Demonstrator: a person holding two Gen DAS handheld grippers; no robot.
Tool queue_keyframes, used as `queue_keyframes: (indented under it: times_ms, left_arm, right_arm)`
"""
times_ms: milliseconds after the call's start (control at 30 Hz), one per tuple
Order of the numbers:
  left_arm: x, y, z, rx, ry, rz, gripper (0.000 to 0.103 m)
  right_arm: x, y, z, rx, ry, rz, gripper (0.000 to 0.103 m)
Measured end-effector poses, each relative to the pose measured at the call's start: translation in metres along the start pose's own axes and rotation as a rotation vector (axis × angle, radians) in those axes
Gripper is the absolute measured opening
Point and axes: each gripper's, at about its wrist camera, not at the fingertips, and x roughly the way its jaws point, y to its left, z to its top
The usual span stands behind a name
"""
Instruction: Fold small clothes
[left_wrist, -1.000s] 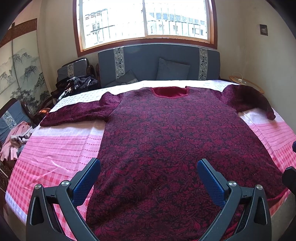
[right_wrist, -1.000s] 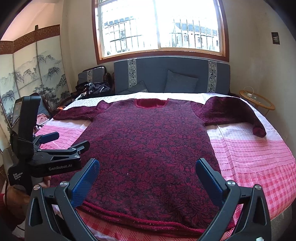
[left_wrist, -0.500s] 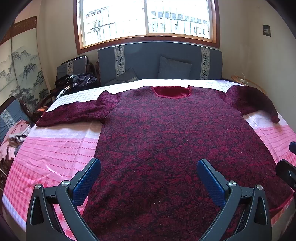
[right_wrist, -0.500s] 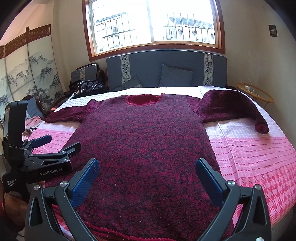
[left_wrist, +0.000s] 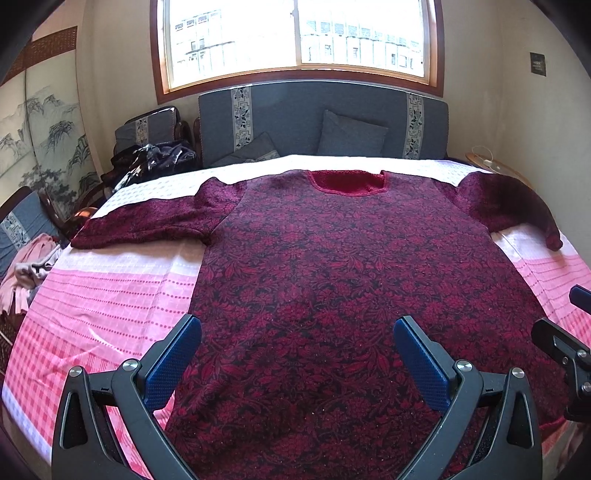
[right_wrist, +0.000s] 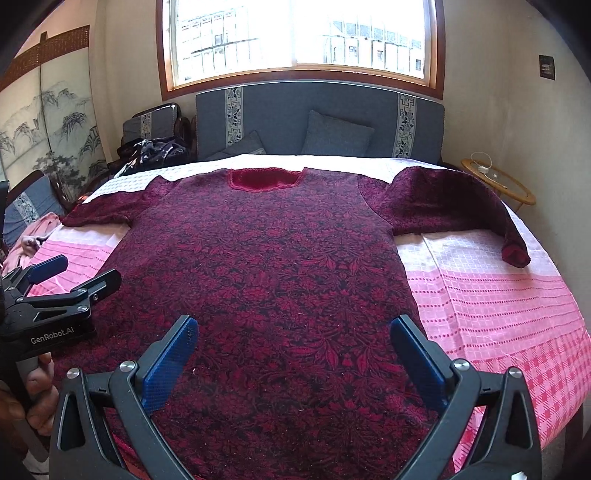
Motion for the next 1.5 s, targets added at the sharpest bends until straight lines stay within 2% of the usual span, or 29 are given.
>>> queue_keyframes:
  times_ms: [700, 1000, 1133, 1267, 1367, 1500]
  left_arm:
    - [0.012, -0.012, -0.002, 0.019, -0.005, -0.015, 0.103]
    - [0.024, -0.018, -0.01, 0.024, -0.002, -0.038, 0.103]
    - [0.024, -0.019, -0.014, 0.029, -0.014, -0.059, 0.103]
    - [0.025, -0.02, -0.017, 0.035, -0.026, -0.072, 0.103]
    - [0.028, -0.02, -0.019, 0.03, -0.019, -0.078, 0.103]
    - [0.033, -0.017, -0.019, 0.017, 0.001, -0.077, 0.103]
  right_arm:
    - [0.027, -0.023, 0.015, 0.04, 0.05, 0.002, 0.103]
    - [0.042, -0.05, 0.023, 0.085, 0.059, 0.021, 0.103]
    - [0.054, -0.084, 0.03, 0.161, 0.055, 0.062, 0.102]
    - [0.074, -0.143, 0.037, 0.312, 0.074, 0.084, 0.085]
    - [0.089, -0.189, 0.037, 0.418, 0.083, 0.06, 0.072]
    - [0.111, -0.239, 0.033, 0.502, 0.117, 0.027, 0.07]
